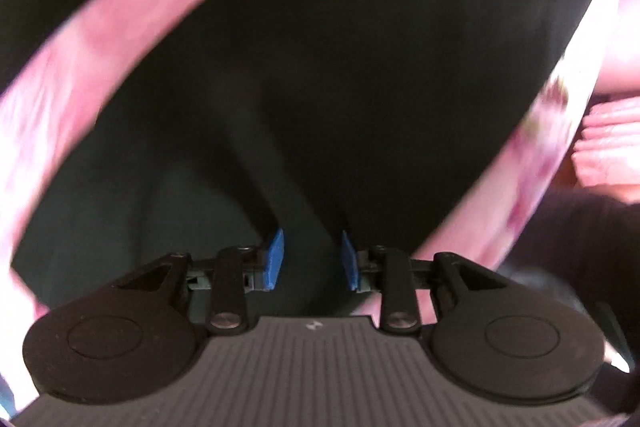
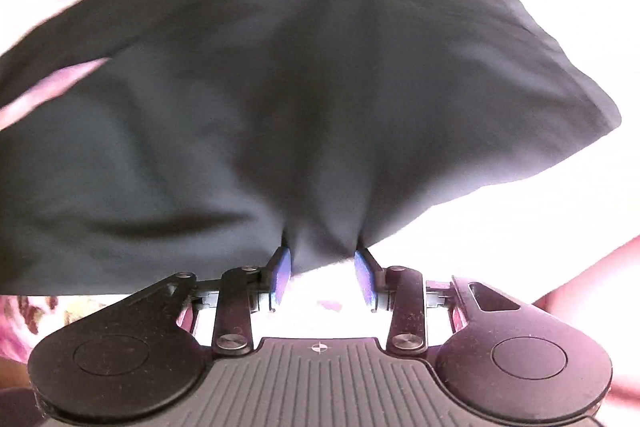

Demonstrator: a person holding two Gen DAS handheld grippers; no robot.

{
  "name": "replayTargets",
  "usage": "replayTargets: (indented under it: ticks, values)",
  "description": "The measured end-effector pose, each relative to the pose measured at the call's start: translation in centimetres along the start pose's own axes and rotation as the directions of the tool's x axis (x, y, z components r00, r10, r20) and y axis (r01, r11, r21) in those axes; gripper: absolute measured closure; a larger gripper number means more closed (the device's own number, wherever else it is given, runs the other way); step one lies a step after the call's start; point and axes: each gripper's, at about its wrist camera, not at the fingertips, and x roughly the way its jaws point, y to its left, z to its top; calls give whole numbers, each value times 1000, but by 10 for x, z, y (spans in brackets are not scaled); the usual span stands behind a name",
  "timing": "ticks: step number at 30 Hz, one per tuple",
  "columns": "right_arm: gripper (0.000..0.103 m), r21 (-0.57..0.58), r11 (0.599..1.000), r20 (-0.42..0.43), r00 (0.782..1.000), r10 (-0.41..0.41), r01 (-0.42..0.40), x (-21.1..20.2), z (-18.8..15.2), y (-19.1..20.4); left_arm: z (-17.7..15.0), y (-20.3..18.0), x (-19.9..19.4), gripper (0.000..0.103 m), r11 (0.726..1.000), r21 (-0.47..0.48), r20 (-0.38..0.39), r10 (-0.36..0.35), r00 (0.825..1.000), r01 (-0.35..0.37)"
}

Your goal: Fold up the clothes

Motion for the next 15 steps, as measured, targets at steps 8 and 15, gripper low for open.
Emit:
replayTargets:
  ticks: [8,15]
  values:
    - [35,87,996,58,998,7,-12,-58,-27,37,-79,13,-46,61,991,-96,61,98,993,-92]
    - [35,242,970,87,996,-27,5,-125,-63,92,-120,32,-96,52,982,-145,197,145,970,-118]
